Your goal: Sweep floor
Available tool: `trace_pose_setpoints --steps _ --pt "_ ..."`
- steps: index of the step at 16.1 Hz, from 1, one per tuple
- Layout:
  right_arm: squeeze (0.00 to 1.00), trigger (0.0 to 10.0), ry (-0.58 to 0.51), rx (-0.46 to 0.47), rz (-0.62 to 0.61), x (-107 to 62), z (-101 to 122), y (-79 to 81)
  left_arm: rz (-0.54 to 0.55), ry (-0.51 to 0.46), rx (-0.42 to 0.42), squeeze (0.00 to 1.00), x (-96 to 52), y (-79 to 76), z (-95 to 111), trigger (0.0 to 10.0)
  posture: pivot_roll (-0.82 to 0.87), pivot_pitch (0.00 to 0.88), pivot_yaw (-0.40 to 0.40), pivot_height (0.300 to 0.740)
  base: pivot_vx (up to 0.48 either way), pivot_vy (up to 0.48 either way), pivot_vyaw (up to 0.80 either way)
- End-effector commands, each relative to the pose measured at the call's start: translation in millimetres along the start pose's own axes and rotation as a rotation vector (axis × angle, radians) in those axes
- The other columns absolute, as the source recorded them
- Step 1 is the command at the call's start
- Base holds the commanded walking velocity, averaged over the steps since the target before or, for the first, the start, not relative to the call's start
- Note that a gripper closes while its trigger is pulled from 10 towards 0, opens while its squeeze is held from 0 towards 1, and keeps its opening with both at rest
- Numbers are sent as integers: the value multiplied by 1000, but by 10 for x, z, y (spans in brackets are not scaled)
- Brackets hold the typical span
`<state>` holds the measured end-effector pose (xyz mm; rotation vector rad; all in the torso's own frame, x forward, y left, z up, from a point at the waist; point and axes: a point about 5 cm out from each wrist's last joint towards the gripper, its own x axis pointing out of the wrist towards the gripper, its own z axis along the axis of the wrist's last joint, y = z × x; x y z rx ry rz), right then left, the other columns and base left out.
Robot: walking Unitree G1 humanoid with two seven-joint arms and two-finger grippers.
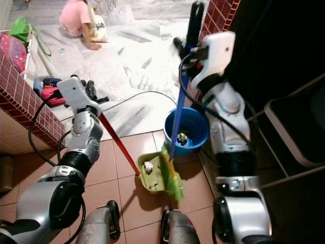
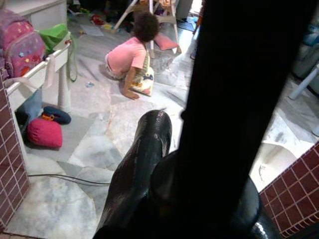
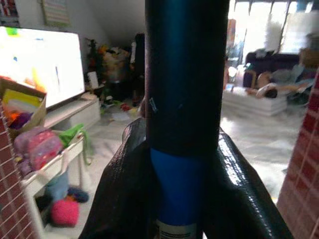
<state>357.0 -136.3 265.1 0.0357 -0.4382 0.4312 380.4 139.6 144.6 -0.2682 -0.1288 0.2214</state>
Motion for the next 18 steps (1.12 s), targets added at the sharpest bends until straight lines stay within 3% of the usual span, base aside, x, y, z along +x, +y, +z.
trace_pose_setpoints --steps 1,5,10,15,18 --pt "0 10000 -71 -25 -17 53 152 -42 -14 -11 -25 0 19 -67 41 10000 -221 65 -52 740 0 0 0" --pt "0 10000 -112 -78 -38 88 198 -84 16 -50 8 0 75 60 129 10000 -208 41 -51 740 0 0 0" --pt "0 10000 -89 -145 -20 -13 106 -100 53 -130 78 0 149 277 311 10000 -181 32 -42 740 0 0 0" --pt "0 10000 71 -126 13 -379 -429 32 68 -157 91 0 130 411 386 10000 -117 25 -26 740 0 0 0" --pt "0 10000 192 -92 -14 -650 -785 137 72 -250 112 0 144 475 629 10000 -82 16 -23 740 0 0 0"
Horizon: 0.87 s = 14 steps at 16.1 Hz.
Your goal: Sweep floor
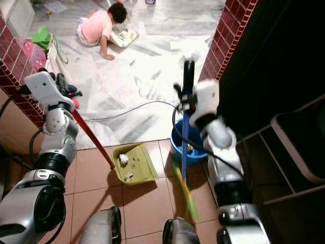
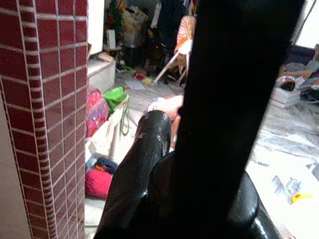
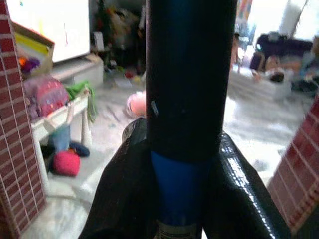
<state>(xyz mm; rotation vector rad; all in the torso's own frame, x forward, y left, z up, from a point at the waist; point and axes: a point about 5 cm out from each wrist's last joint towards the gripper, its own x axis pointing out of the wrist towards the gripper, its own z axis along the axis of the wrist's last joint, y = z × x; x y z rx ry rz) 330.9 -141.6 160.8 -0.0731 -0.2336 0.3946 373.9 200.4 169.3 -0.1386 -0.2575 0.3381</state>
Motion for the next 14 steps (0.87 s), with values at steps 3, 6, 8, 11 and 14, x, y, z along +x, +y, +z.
trace_pose_setpoints --steps 3,6,8,11,14 --pt "0 10000 55 -47 -48 -91 -160 90 -1 -146 1 0 131 47 406 10000 -73 4 -16 740 0 0 0" --pt "0 10000 143 16 -73 -178 -380 272 -15 -211 -50 0 168 -15 617 10000 -76 0 1 740 0 0 0" --pt "0 10000 169 58 -41 -238 -468 461 -13 -280 -80 0 257 -117 892 10000 -78 0 11 740 0 0 -400" --pt "0 10000 169 86 -11 -237 -460 539 -28 -341 -127 0 426 -272 1229 10000 -93 0 33 740 0 0 -431" --pt "0 10000 192 62 -22 -300 -468 516 -105 -385 -157 0 481 -545 1466 10000 -115 1 70 740 0 0 0"
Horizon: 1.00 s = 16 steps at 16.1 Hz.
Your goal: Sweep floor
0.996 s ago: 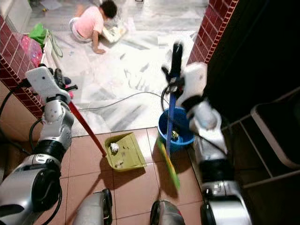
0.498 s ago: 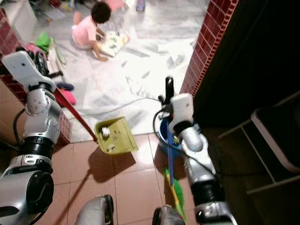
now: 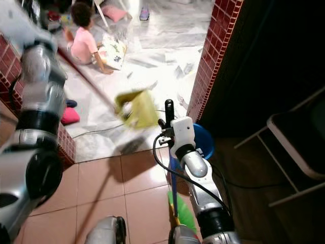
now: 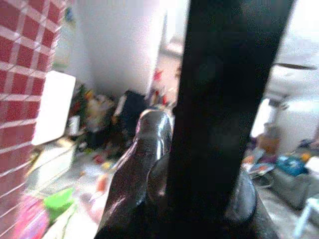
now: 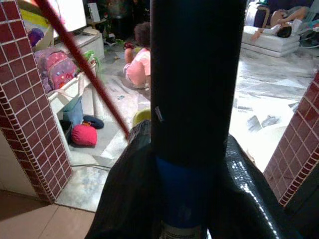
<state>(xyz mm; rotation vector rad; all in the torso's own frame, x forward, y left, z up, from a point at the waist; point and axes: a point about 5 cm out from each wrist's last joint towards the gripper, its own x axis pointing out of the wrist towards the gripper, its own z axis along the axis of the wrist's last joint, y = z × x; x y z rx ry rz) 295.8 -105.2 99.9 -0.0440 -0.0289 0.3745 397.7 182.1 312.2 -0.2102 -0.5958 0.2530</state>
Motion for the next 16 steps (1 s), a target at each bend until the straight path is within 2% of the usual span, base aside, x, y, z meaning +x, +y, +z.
trace_pose_setpoints --steps 1,3,6,8,9,10,16 --pt "0 10000 6 -8 -15 -30 21 -21 -41 -79 -20 0 76 -135 183 10000 -121 8 79 740 0 0 -594" --pt "0 10000 13 4 -50 -117 -4 -67 -107 -73 -15 0 76 -338 174 10000 -132 18 97 740 0 0 -800" --pt "0 10000 30 16 -134 -399 -65 -149 -175 -47 -32 0 50 -572 119 10000 -181 60 151 740 0 0 -800" --pt "0 10000 36 24 -165 -508 -77 -175 -186 -52 -35 0 35 -638 119 10000 -205 79 166 740 0 0 0" --pt "0 10000 54 29 -197 -652 -94 -188 -208 -72 -36 0 13 -739 144 10000 -229 102 170 740 0 0 0" --pt "0 10000 62 30 -210 -725 -101 -190 -220 -91 -30 0 -1 -800 167 10000 -240 111 170 740 0 0 0" --pt "0 10000 68 21 -228 -994 55 -114 -256 -170 -27 0 -80 -1066 250 10000 -334 177 168 740 0 0 0"
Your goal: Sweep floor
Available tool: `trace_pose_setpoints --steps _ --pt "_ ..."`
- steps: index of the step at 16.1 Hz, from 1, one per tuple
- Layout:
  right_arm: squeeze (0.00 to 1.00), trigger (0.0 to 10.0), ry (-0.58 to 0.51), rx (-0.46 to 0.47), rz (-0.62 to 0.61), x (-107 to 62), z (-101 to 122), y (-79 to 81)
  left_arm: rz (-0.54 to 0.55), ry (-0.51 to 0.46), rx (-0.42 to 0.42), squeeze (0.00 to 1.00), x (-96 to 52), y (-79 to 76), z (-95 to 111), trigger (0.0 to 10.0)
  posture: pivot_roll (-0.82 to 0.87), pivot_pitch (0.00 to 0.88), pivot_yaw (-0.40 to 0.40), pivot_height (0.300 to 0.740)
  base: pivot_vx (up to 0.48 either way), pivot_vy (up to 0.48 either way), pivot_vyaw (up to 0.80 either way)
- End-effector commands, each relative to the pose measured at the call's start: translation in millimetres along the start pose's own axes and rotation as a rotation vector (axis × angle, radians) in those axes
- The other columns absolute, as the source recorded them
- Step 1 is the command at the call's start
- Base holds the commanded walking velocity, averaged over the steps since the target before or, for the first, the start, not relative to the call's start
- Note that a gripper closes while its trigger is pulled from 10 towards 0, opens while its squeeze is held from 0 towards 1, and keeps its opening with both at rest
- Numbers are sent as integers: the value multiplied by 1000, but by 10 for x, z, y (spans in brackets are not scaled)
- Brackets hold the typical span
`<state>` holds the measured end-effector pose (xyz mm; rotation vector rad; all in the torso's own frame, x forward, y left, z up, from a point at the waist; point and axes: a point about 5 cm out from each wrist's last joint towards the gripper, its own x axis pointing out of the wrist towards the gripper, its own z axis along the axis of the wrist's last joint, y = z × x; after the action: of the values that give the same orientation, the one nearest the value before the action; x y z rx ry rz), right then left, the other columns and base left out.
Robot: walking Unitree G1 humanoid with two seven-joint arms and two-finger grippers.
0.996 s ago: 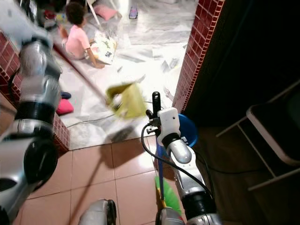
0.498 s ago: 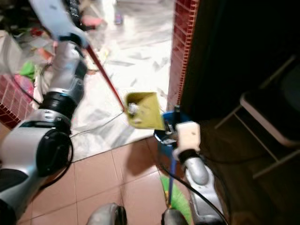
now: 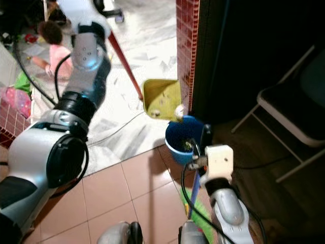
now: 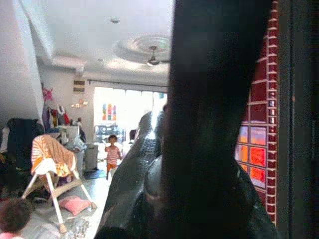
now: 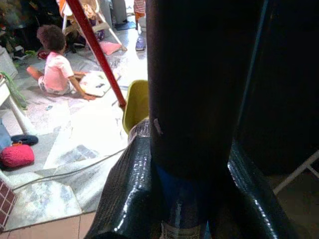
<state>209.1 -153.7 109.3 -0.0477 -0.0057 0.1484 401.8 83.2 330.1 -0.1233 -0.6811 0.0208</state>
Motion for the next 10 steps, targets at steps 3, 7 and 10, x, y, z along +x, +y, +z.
trace_pose_setpoints --steps 3,7,10 --pt "0 10000 58 19 -38 -148 -16 1 -93 -164 -3 0 26 -305 254 10000 -360 203 189 740 0 0 0" --pt "0 10000 69 27 -43 -177 5 23 -256 -228 10 0 -233 -670 189 10000 -354 206 191 740 0 0 0" --pt "0 10000 70 23 -42 -166 14 35 -374 -301 -3 0 -476 -901 167 10000 -349 207 197 740 0 0 0"
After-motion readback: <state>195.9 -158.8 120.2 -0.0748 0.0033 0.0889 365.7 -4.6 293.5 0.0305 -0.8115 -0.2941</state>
